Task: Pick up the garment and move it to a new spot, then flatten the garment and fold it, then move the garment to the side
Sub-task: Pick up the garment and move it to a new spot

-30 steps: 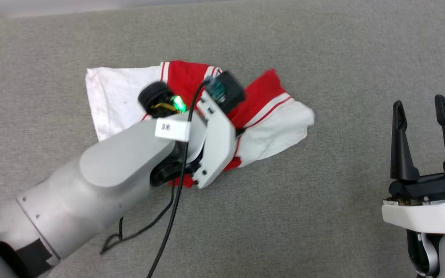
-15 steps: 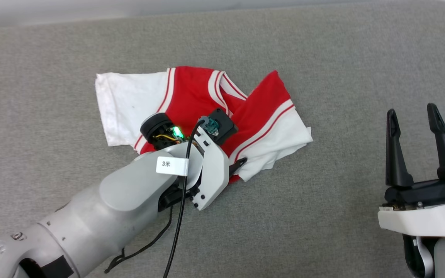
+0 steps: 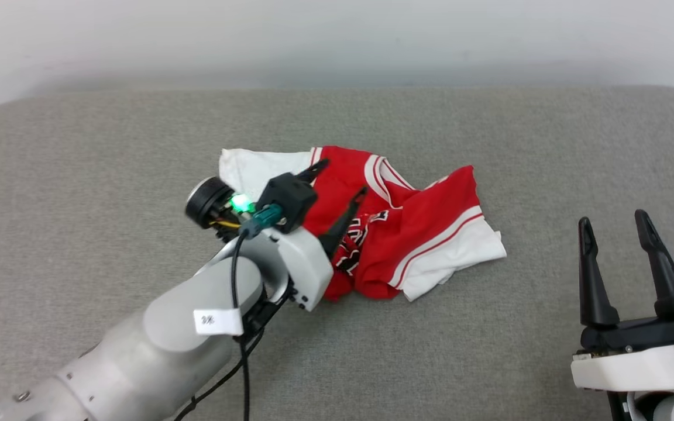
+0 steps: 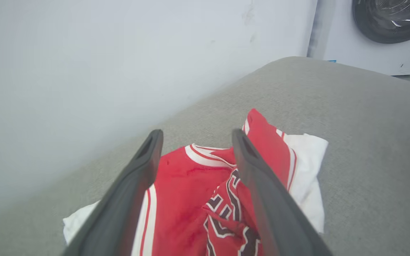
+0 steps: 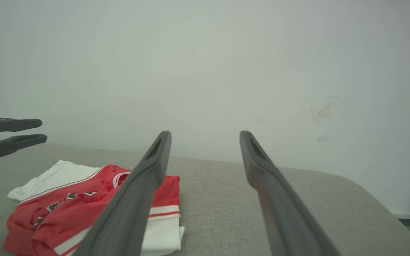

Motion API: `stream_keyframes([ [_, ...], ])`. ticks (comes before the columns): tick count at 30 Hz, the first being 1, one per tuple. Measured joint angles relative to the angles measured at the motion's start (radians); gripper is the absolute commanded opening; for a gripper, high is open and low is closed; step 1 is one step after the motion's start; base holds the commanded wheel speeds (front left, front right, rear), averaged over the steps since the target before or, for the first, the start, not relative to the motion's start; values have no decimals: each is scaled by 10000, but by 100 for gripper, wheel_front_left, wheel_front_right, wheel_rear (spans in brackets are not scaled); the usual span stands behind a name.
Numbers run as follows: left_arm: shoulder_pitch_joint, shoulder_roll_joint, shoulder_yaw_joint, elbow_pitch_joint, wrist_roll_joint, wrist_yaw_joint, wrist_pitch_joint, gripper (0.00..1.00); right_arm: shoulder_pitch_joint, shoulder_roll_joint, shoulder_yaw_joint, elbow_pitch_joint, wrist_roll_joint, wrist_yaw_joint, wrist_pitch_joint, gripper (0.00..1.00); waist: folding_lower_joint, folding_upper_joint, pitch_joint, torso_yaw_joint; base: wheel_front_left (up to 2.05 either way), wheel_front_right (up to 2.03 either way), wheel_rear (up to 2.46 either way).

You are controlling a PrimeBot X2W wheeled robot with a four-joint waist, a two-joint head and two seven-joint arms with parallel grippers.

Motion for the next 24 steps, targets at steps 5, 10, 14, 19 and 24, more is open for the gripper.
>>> stream_keyframes([
  [5, 1104, 662, 1172, -930, 349, 1565, -236, 100, 303, 0, -35, 98, 0, 0, 0, 100, 0, 0, -406, 315, 0, 0, 0],
  [10, 2909, 1252, 3078, -2550, 1492, 2920, -255, 100, 477, 0, -130, 230, 0, 0, 0, 100, 0, 0, -639, 563, 0, 0, 0],
  [14, 4466, 1440, 4332, -3409, 2410, 3664, -255, 100, 569, 2, -140, 334, -4, 0, 0, 100, 0, 0, -788, 712, 0, 0, 0],
  [19, 6158, 1133, 5908, -4295, 3398, 4194, -265, 100, 706, 2, -176, 476, -17, 0, 0, 100, 0, 0, -936, 858, 0, 0, 0],
  [24, 7568, 575, 7010, -4771, 4299, 4094, -268, 100, 806, 2, -171, 654, 59, 0, 0, 100, 0, 0, -1080, 922, 0, 0, 0],
])
